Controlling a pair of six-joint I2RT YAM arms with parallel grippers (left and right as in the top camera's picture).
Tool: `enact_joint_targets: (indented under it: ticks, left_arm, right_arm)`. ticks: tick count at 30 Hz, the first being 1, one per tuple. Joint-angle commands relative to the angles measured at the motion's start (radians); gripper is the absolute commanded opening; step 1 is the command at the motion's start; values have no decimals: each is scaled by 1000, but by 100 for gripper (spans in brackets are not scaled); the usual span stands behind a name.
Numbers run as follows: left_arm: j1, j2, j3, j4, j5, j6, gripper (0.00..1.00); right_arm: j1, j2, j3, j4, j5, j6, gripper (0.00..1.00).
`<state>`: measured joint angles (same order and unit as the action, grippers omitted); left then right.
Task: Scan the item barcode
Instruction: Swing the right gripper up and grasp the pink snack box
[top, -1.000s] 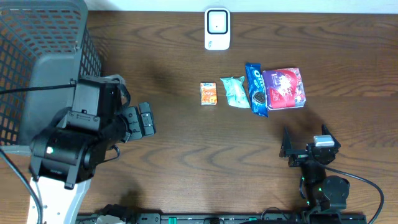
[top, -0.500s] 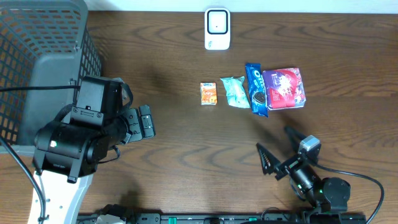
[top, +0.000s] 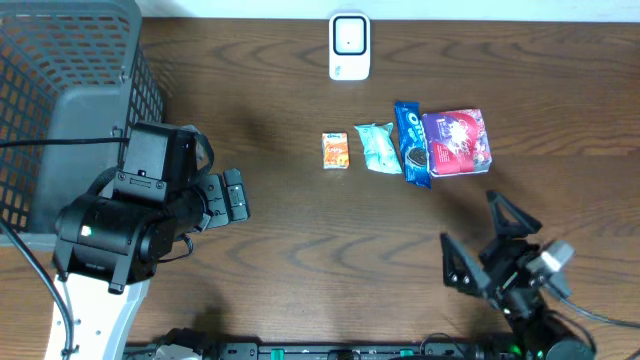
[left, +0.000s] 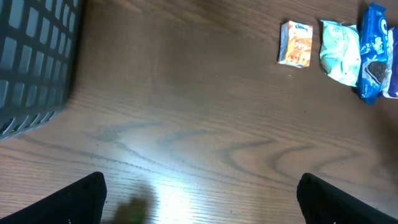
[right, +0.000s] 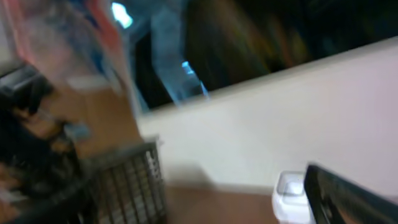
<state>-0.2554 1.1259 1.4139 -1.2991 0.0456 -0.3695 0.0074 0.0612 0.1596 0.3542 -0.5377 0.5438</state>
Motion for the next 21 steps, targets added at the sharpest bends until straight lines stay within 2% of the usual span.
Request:
enact_joint_targets:
  ticks: [1,8,14,18,21]
  left_arm:
    - [4,4,3,-2,-13,-6,98]
    - [4,4,3,-2,-13,-6,98]
    - [4,4,3,-2,-13,-6,98]
    - [4,4,3,-2,-13,-6,98]
    - [4,4,3,-2,-13,-6,98]
  right_arm:
    - [-11,123,205,-161,61,-187,99]
    - [-51,578,705,-671,58,-520,99]
    - [-97,972,1060,-1061,58,-666,99]
    - [-113,1175,1224,-1235,57,-706,99]
    - [-112,1261,1258,-1267,58,-706,99]
